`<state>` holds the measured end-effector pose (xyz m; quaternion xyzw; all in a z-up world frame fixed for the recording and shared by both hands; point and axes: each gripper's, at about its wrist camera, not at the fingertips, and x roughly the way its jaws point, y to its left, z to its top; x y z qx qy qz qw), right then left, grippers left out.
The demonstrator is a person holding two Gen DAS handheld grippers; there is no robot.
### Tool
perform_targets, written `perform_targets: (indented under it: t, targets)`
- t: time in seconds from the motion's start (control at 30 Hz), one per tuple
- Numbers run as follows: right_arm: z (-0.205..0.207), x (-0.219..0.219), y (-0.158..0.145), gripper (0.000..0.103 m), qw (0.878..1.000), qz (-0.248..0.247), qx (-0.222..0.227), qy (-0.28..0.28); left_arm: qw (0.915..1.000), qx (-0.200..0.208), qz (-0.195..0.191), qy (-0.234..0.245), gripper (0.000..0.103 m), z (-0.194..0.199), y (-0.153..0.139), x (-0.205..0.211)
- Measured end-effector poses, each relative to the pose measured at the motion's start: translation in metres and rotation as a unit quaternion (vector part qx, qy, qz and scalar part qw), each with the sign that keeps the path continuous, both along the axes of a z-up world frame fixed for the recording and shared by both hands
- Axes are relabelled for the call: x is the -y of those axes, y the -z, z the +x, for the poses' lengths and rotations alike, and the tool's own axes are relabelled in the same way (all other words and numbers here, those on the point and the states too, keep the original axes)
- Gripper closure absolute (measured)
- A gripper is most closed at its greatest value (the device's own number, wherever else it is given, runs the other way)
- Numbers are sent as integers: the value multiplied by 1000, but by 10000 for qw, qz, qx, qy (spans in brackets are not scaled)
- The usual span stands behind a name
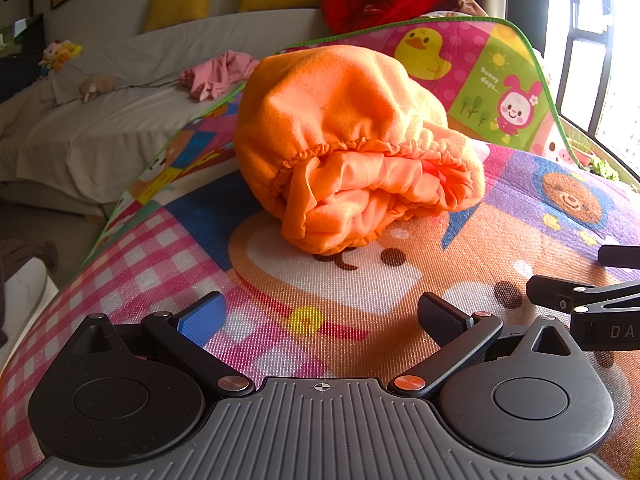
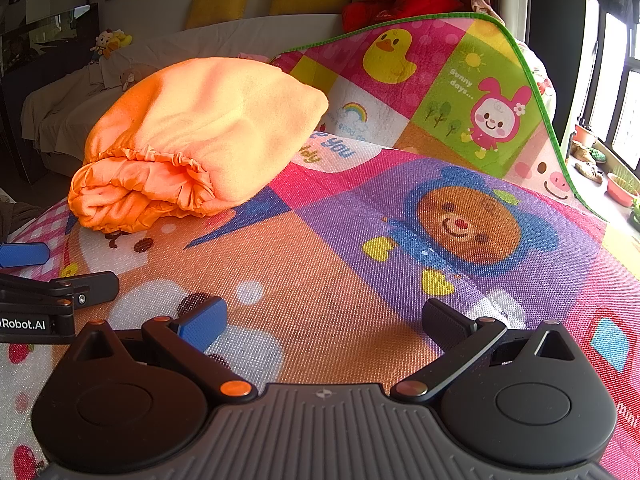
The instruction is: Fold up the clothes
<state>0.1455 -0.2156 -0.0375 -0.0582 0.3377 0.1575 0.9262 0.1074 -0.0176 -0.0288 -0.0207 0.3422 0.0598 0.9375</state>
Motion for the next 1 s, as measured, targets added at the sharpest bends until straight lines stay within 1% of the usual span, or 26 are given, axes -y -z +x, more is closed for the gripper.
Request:
perform_targets:
  t: [0.33, 0.53, 0.67, 0.83, 1.0]
  targets:
    - [0, 0, 0, 0, 10000, -1, 1, 0, 10000, -5, 8, 2, 0, 1, 0, 1]
    - [0, 0, 0, 0, 10000, 1, 1, 0, 10000, 3, 82, 9, 0, 1, -1, 2]
    - [0, -1, 0, 0, 10000, -22, 12, 1, 10000, -62, -49, 11, 0, 3, -1, -1]
    - [0, 0, 0, 0, 10000, 10, 14, -2, 9997, -231, -46, 25, 0, 2, -3, 0]
    - [-1, 1, 0, 0, 10000, 25, 17, -3, 9998, -128, -98, 75, 0, 0, -2, -2]
